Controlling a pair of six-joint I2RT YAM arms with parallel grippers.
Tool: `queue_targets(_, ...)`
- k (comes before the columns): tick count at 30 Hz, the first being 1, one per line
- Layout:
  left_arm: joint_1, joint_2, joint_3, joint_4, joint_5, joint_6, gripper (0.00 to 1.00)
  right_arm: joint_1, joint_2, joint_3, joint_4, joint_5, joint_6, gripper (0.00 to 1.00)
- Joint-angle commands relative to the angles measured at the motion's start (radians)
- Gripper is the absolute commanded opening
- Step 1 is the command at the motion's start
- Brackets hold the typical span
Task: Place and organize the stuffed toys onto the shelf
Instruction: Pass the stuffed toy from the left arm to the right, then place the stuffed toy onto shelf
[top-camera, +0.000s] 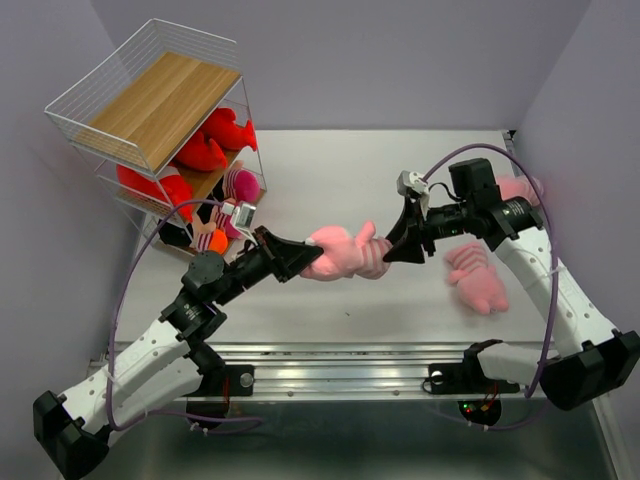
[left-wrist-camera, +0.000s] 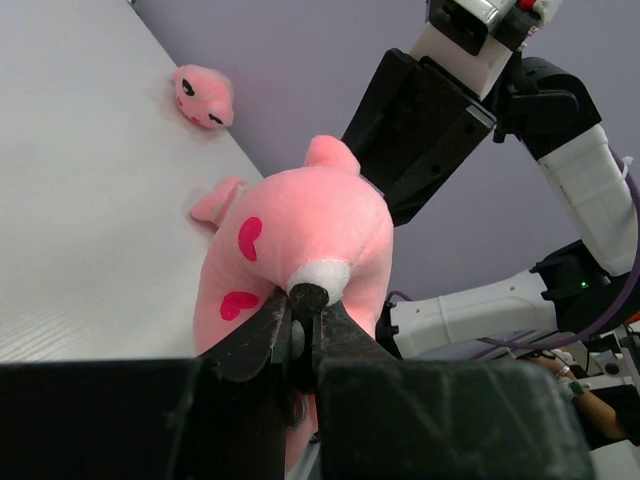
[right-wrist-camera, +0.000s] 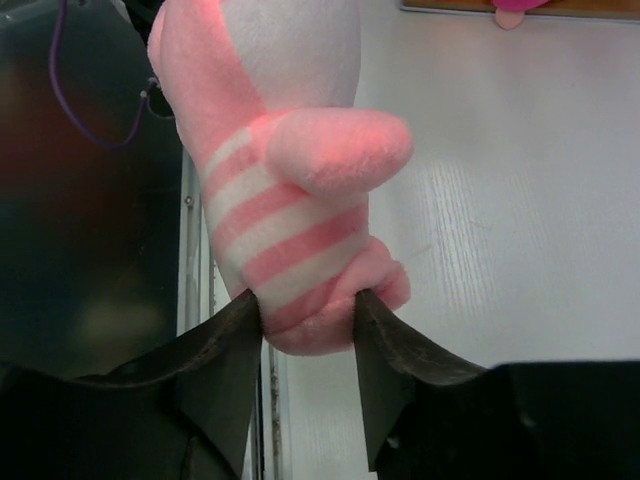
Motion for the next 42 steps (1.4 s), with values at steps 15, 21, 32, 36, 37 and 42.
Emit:
queue_targets(15, 0.005, -0.006, -0.002, 0.066, -0.025, 0.029, 0.39, 0.01, 0.023, 0.084, 0.046, -0.111, 0.119, 0.01)
queue_targets(21, 0.003, -0.041, 0.067, -0.121, -0.08, 0.137, 0.73, 0.01, 0.04, 0.192, 0.024, -0.029, 0.139, 0.01)
queue_targets(32, 0.003, -0.153, 0.158, -0.477, -0.238, 0.331, 0.81, 0.001, 0.111, 0.349, 0.026, 0.021, 0.113, 0.01)
queue_targets(36, 0.003, -0.196, 0.124, -0.525, -0.275, 0.333, 0.81, 0.001, 0.131, 0.406, 0.03, 0.019, 0.12, 0.01)
queue_targets(37, 0.003, -0.213, 0.114, -0.525, -0.275, 0.329, 0.81, 0.001, 0.137, 0.419, 0.035, 0.021, 0.136, 0.01)
queue_targets(42, 0.002, -0.243, 0.012, -0.481, -0.245, 0.339, 0.85, 0.001, 0.206, 0.539, 0.148, -0.001, 0.281, 0.01)
